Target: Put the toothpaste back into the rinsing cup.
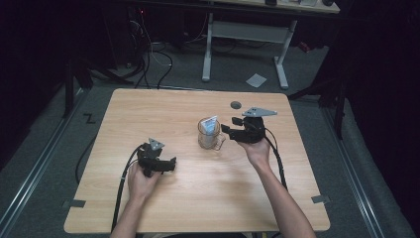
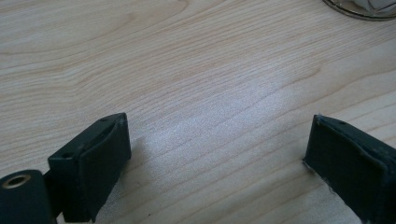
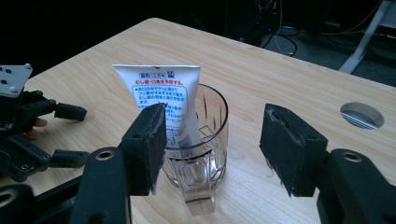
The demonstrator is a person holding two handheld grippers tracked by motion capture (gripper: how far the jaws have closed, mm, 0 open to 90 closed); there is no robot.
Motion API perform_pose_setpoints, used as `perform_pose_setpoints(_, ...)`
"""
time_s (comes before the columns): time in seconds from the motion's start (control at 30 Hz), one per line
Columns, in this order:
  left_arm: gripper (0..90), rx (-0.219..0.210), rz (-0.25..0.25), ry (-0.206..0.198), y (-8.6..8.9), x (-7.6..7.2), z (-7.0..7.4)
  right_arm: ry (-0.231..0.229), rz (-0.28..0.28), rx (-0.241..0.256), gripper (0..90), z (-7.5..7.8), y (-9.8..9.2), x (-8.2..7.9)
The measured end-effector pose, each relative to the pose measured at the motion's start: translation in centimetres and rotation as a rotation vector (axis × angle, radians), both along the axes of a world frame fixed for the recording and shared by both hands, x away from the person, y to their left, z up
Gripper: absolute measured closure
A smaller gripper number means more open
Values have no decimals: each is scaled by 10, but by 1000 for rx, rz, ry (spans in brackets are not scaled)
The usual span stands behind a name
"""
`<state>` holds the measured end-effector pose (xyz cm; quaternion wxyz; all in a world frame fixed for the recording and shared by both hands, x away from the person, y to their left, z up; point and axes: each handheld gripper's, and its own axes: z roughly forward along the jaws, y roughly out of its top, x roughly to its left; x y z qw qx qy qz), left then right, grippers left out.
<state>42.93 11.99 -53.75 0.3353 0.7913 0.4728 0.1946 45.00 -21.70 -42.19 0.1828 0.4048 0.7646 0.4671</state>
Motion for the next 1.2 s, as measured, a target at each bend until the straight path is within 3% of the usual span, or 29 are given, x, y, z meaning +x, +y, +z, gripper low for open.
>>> perform_pose_setpoints(0.53,70,0,0,0,0,0,0,-1,-39,23,410,-1,-22,-10)
perform_pose_setpoints(0.73,70,-1,0,0,0,0,0,-1,-51,9,410,-1,-31,-15)
perform_pose_setpoints(1.2,71,-3,0,1,0,0,0,-3,-94,40,411,-6,-53,-26)
